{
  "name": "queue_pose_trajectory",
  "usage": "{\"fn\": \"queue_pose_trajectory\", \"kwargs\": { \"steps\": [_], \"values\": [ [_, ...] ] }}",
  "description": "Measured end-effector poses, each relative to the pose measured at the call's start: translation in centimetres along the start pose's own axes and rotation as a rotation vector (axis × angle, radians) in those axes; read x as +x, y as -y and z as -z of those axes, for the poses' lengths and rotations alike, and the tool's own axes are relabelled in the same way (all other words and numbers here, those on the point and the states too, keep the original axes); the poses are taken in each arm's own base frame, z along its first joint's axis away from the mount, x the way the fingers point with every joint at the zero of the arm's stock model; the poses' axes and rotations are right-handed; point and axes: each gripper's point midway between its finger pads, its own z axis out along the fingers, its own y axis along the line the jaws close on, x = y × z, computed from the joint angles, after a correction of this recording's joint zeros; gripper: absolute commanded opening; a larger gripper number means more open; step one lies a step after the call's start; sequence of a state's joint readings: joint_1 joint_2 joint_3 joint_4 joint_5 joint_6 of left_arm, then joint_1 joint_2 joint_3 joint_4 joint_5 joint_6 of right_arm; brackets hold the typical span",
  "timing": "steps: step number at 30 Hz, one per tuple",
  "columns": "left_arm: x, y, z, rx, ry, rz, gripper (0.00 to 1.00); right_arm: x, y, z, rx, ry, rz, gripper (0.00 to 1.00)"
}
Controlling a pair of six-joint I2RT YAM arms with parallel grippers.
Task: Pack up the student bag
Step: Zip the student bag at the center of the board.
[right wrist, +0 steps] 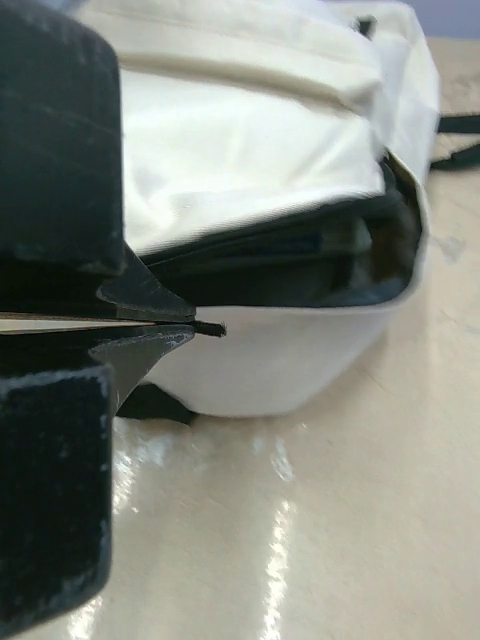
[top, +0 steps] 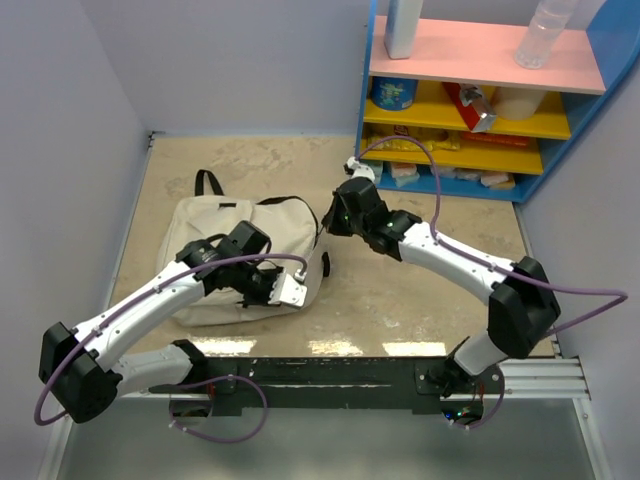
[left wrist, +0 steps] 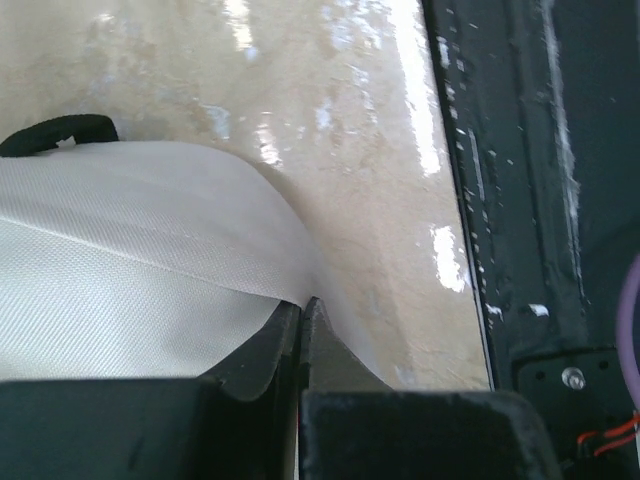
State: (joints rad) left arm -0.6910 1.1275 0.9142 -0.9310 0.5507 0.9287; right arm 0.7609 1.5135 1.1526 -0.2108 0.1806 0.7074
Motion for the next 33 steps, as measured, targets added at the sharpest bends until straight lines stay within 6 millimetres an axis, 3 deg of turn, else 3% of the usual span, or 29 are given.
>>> {"fn": "queue_pose_trajectory", "kwargs": {
  "steps": [7, 12, 16, 25, 26, 27, 30, 32, 33],
  "values": [
    [0.6, 2.4, 1.4, 0.056, -0.027, -0.121, 0.00, -3.3, 3.3, -5.6, 0.088, 0.011, -0.035, 0.00],
    [0.9, 2.6, 1.9, 0.048, -0.046, -0.166, 0.00, -4.4, 2.9, -7.5, 0.079, -0.002, -0.030, 0.00],
    [1.1, 2.6, 1.7, 0.052, -0.059, -0.159, 0.00, -4.6, 2.9, -6.9, 0.078, 0.007, -0.021, 0.00],
    [2.6, 2.3, 1.9, 0.007, -0.114, -0.135, 0.01, -3.5, 6.9, -2.0, 0.110, 0.040, -0.079, 0.00],
    [2.9, 2.2, 2.0, 0.000, -0.125, -0.132, 0.09, -3.3, 7.2, -1.5, 0.112, 0.044, -0.087, 0.00],
    [3.1, 2.1, 2.0, -0.004, -0.133, -0.127, 0.33, -3.2, 7.5, -1.2, 0.111, 0.050, -0.095, 0.00],
    [4.1, 1.8, 2.5, -0.010, -0.168, -0.073, 0.66, -2.5, 8.5, 0.0, 0.109, 0.063, -0.119, 0.00],
    [4.4, 1.8, 3.2, 0.000, -0.192, -0.004, 0.73, -2.2, 9.0, 0.7, 0.100, 0.079, -0.138, 0.00],
    [3.9, 1.4, 3.7, -0.008, -0.192, 0.025, 1.00, -2.0, 9.1, 1.0, 0.094, 0.085, -0.145, 0.00]
  ]
}}
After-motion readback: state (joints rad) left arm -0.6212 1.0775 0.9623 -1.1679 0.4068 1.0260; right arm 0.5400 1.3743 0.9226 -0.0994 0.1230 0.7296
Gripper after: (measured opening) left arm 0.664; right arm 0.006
